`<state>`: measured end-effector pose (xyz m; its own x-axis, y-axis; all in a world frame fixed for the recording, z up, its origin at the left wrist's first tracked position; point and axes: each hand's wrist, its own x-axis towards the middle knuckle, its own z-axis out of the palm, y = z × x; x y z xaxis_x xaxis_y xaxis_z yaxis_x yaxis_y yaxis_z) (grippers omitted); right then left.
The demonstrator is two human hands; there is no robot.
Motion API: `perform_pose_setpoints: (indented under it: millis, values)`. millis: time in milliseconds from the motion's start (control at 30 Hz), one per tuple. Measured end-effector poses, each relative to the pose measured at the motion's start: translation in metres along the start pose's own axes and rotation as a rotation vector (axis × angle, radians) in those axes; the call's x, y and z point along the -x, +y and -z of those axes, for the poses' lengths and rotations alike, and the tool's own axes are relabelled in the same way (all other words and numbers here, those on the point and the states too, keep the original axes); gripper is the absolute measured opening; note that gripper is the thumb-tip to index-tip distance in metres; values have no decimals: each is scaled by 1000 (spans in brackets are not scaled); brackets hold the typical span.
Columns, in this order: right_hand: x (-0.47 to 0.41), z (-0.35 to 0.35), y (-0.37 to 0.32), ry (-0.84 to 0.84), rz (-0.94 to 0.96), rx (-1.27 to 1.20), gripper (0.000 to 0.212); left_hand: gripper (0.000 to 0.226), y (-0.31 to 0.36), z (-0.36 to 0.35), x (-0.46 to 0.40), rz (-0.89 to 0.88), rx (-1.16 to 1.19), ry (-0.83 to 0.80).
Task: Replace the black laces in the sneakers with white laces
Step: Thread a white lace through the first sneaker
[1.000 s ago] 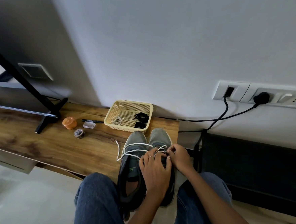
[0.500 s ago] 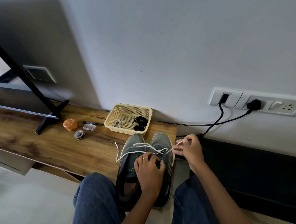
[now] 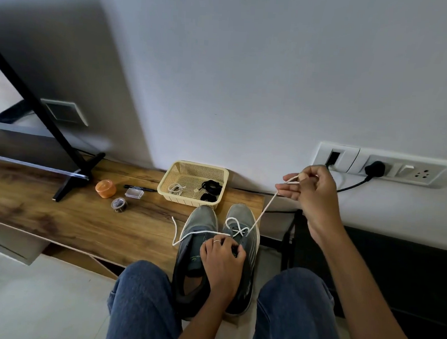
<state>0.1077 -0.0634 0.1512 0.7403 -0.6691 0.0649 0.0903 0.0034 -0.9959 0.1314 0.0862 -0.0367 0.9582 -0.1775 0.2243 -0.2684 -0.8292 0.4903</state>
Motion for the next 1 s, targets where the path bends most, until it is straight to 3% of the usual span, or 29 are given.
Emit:
perform_pose_setpoints:
  millis: [767,1000]
  values:
    - [19,1,-50,-35,134,-67,23,11,2,4,-1,14,18,-45]
    - [20,-6,-28,-94,-138,-17,16,16,-3,20,-3,41,64,-61]
